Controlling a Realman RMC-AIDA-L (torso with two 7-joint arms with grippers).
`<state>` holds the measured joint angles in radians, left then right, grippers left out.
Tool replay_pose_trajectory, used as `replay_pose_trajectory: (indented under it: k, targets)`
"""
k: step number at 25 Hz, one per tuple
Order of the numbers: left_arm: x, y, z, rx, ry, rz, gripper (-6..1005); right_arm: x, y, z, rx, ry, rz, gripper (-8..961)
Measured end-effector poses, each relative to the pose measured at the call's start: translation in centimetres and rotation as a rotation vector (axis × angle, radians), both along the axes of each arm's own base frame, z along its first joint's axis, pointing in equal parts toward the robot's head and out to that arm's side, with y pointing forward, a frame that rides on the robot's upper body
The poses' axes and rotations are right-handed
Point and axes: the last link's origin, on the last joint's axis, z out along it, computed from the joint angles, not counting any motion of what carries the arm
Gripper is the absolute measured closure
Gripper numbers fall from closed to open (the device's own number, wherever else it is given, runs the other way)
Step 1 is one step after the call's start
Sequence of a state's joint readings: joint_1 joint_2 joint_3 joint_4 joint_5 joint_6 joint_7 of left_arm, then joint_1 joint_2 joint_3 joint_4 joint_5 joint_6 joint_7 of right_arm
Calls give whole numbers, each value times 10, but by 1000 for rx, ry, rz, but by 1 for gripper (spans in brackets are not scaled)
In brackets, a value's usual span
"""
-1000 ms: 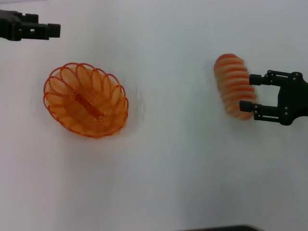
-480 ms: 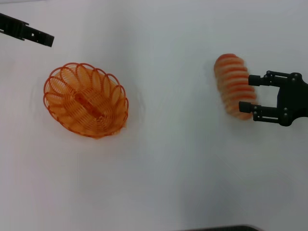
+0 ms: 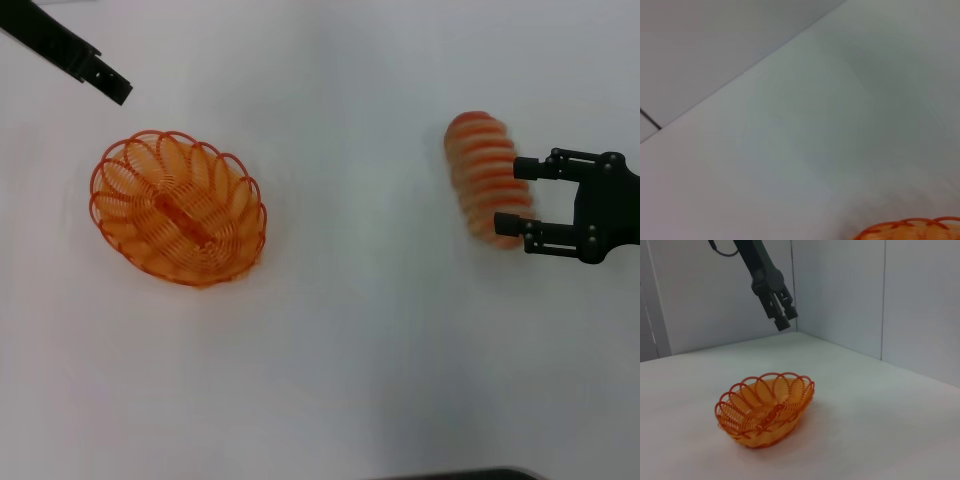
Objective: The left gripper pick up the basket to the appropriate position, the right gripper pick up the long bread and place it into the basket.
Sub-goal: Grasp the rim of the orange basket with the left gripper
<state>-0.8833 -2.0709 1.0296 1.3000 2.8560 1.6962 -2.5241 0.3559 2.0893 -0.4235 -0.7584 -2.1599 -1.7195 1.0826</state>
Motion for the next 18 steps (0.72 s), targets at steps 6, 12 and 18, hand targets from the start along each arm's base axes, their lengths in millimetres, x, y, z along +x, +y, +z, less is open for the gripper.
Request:
replay_pose_trajectory:
  k: [6, 12, 18]
  targets:
    - [6, 5, -7, -31, 17, -7, 210, 0, 0, 0, -2, 2, -1, 204]
    - [-4, 11, -17, -42, 30, 7, 219, 0, 0, 0, -2, 2, -1, 204]
    - [-16, 15, -31, -53, 47, 18, 220, -1, 1, 0, -2, 0, 3, 203]
